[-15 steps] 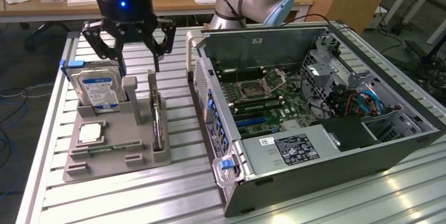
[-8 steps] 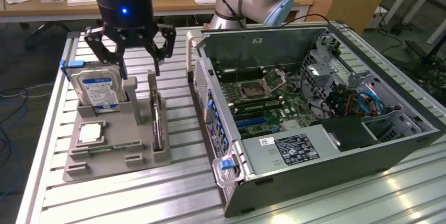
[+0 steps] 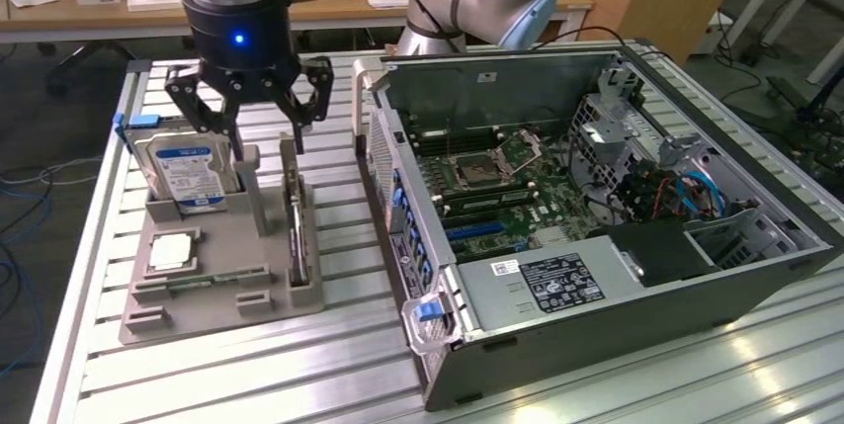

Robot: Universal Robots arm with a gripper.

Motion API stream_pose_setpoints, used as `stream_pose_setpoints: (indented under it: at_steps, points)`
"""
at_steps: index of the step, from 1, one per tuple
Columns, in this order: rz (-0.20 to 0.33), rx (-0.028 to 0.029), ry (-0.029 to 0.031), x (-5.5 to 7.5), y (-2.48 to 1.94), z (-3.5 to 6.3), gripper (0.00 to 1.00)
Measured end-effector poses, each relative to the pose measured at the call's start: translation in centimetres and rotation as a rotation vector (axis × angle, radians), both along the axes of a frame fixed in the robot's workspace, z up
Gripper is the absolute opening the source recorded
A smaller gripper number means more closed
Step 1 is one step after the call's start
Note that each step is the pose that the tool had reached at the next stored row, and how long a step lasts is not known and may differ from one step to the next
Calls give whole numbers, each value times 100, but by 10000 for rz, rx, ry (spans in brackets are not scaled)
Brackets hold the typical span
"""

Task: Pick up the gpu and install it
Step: 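Pick up the gpu and move the gpu toward the slot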

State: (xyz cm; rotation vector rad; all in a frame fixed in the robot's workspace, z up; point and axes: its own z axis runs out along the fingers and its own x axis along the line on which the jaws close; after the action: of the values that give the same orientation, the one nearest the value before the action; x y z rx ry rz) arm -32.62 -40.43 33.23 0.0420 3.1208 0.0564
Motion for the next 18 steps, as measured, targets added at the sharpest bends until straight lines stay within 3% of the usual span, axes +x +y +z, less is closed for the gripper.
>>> stream_pose_setpoints:
  at_steps: [12, 16, 18]
  points:
    - [2, -9, -1, 1, -4, -217, 65]
    - [1, -93, -4, 2, -5, -265, 65]
    - [1, -93, -4, 1, -6, -277, 65]
